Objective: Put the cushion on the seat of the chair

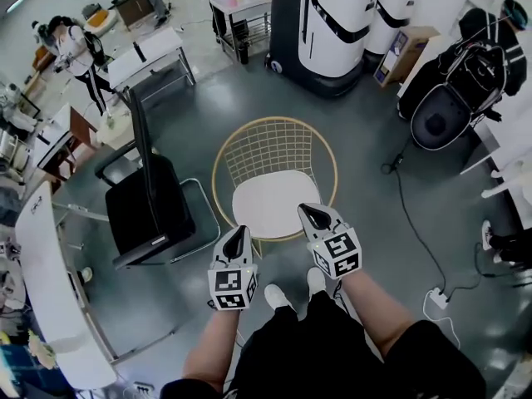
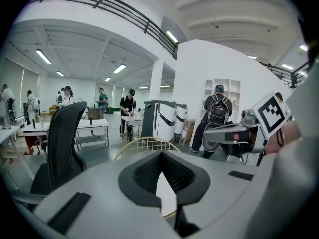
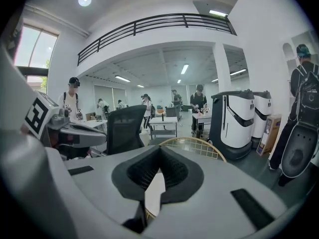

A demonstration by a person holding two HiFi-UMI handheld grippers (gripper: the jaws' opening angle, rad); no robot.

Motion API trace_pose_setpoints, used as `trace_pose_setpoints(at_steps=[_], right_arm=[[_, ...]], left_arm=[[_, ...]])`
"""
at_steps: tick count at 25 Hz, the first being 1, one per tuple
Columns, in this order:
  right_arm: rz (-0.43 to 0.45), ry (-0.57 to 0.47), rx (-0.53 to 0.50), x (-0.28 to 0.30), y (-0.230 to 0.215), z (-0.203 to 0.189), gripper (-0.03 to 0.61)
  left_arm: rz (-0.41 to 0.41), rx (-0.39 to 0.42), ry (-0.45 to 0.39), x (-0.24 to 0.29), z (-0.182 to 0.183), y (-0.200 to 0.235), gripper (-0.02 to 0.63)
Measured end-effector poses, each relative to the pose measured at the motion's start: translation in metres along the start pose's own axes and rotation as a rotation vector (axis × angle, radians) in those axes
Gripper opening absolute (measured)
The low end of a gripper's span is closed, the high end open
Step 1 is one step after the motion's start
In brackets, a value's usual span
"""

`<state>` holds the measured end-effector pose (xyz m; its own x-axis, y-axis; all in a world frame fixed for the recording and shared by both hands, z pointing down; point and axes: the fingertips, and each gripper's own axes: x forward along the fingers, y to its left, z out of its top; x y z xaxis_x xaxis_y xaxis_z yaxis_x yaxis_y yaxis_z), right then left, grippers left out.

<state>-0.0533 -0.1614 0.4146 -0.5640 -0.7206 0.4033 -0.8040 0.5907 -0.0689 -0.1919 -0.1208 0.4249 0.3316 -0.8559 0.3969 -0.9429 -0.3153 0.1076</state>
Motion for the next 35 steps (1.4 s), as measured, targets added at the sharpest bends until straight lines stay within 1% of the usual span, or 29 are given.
trace_pose_setpoints(at_steps=[4, 8, 11, 15, 21, 26, 35], right_arm=[[0.002, -0.020, -0.019, -0.026, 0.017, 0.005, 0.011], [0.009, -0.029, 0.013, -0.050, 0.027, 0.005, 0.011], [0.018, -0.032, 0.011, -0.065, 0.031, 0.003, 0.011], [0.040, -0.033, -0.002, -0.083, 0.035, -0.003, 0.011], [0.094, -0.026, -0.035, -0.114, 0.032, -0.009, 0.011], [0.138, -0.026, -0.056, -0.145, 0.021, -0.017, 0.011], [0.194, -0.020, -0.057, -0.185, 0.002, -0.039, 0.011]], left_arm=[[-0.033, 0.013, -0.021, -0.020, 0.006, -0.014, 0.017], [-0.072, 0.047, -0.012, -0.036, 0.004, -0.034, 0.017], [-0.077, 0.050, -0.013, -0.047, 0.002, -0.045, 0.017], [-0.061, 0.058, -0.017, -0.060, 0.002, -0.059, 0.017], [-0.009, 0.033, -0.033, -0.073, 0.002, -0.088, 0.017], [0.036, 0.001, -0.038, -0.079, -0.002, -0.120, 0.017], [0.072, 0.001, -0.037, -0.092, -0.011, -0.175, 0.017]])
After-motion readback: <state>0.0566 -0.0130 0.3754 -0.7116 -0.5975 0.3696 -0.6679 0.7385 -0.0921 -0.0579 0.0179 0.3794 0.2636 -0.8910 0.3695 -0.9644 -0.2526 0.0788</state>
